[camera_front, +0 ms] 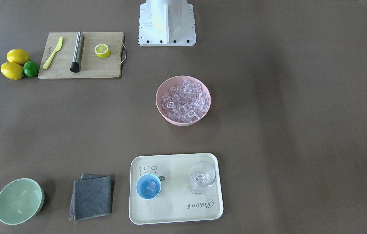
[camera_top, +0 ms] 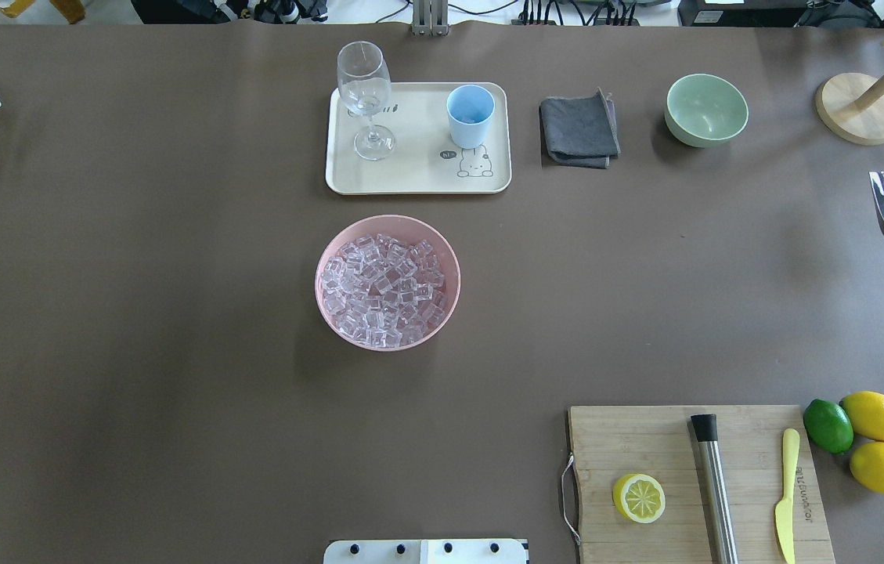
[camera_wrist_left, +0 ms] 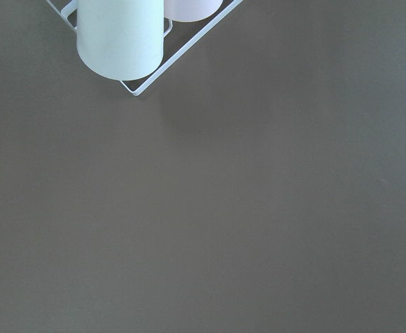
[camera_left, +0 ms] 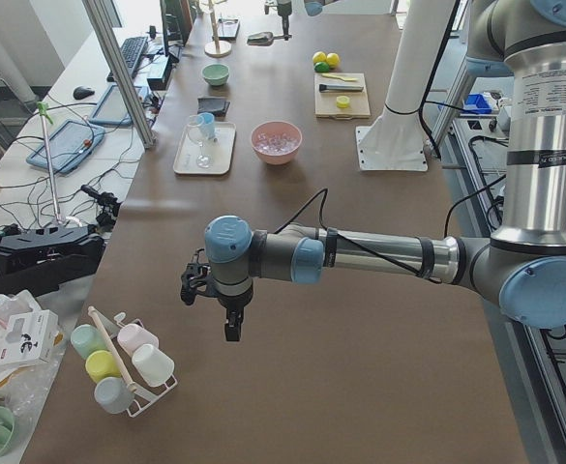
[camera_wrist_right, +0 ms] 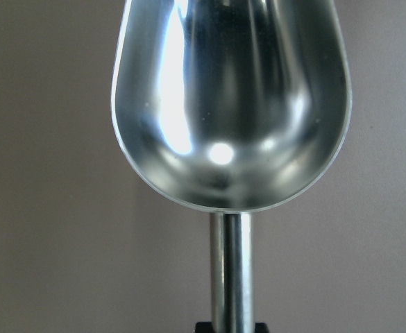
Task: Put ice in cup with scoop
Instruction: 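Lay the empty scoop back on the table near the lemons with the right gripper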
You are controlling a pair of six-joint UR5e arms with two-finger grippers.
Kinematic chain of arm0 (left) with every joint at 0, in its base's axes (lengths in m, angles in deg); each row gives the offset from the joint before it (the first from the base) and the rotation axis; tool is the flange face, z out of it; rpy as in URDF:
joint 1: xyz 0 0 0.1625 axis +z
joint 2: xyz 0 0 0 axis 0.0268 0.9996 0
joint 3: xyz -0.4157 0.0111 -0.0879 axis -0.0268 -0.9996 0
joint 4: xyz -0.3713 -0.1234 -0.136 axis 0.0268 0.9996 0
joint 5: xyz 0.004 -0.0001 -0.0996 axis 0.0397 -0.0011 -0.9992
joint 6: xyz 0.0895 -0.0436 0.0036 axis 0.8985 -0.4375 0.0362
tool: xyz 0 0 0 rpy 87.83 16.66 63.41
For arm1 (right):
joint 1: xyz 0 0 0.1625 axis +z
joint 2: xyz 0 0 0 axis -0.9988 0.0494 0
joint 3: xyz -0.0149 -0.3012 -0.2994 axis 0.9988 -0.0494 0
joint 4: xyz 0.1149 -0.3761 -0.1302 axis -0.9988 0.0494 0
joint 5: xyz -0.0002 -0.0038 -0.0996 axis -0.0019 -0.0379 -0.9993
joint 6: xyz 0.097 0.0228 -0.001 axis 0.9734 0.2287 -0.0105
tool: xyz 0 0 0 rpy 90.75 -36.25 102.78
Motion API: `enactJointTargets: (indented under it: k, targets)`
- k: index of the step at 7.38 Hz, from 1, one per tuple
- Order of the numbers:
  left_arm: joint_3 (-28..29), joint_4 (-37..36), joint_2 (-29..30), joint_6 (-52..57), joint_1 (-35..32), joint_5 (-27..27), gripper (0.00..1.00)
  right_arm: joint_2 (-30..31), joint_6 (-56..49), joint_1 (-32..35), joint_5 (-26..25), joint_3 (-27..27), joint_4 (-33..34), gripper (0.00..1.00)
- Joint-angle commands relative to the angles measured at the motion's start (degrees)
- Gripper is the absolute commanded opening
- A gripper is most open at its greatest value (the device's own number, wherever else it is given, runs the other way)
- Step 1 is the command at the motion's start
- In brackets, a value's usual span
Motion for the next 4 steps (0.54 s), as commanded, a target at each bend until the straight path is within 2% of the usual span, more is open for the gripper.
enactJointTargets:
  k: [1, 4]
  targets:
    - [-0.43, -1.36, -0.07, -0.02, -0.21, 0.00, 0.99, 0.98, 0.94, -0.45, 2.19, -1.98, -2.81, 0.00]
    - [-0.51, -1.36, -0.07, -0.11, 0.23, 0.00, 0.99, 0.28, 0.85, -1.15, 2.99, -4.43, -3.52, 0.00]
